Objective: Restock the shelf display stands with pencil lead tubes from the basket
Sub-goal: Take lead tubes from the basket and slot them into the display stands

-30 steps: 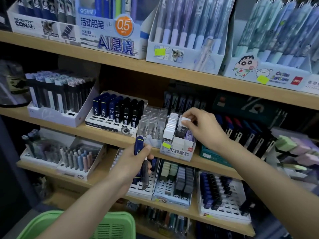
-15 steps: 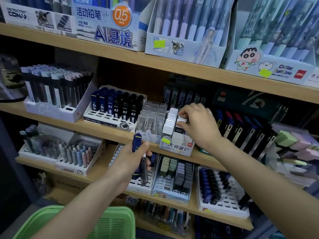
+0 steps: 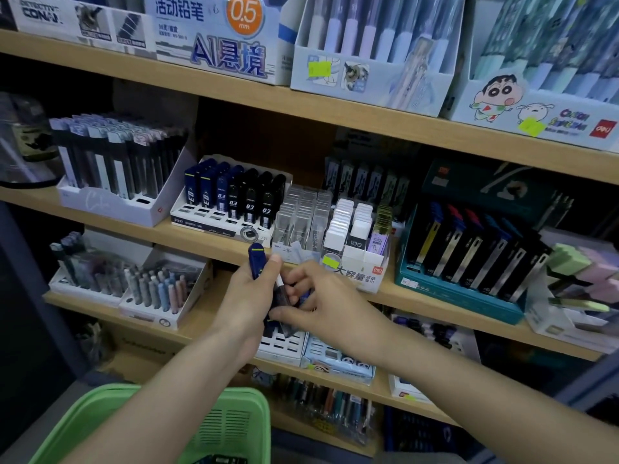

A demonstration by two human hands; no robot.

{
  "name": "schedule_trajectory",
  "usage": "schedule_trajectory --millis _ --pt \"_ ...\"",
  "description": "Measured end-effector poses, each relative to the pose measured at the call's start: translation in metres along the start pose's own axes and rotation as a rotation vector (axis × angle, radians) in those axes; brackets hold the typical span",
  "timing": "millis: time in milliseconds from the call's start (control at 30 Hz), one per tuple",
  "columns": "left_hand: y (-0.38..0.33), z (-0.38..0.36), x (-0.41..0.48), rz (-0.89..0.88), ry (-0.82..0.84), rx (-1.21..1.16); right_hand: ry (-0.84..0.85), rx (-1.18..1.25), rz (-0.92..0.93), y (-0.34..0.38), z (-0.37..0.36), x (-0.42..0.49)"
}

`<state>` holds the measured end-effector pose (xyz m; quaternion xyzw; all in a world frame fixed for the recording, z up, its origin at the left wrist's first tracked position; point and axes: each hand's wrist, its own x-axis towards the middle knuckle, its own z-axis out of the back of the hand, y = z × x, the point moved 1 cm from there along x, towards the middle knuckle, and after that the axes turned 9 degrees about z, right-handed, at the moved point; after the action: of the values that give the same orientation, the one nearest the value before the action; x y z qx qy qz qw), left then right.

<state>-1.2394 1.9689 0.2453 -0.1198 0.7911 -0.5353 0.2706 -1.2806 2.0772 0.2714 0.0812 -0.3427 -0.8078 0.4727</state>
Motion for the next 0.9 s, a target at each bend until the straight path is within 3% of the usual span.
schedule_trajectory --millis 200,400,533,700,900 --pt "0.0 0.002 -0.004 0.016 0.001 -0.002 0.054 0.006 -0.051 -0.005 0.004 0.005" --pt "-0.001 0.001 -0.005 -0.042 0.048 0.154 0.061 0.064 -0.142 -0.015 0.024 -0.006" --pt "-0.003 0.005 -0.005 -0.041 0.038 0.253 -0.062 0.078 -0.16 -0.017 0.052 -0.011" --pt "0.0 0.0 -0.003 -0.003 0.099 0.41 -0.375 0.069 -0.052 -0.021 0.089 -0.002" --pt "0.002 -0.012 0.003 0.175 0.13 0.162 -0.511 -0.194 0.047 -0.036 0.104 0.017"
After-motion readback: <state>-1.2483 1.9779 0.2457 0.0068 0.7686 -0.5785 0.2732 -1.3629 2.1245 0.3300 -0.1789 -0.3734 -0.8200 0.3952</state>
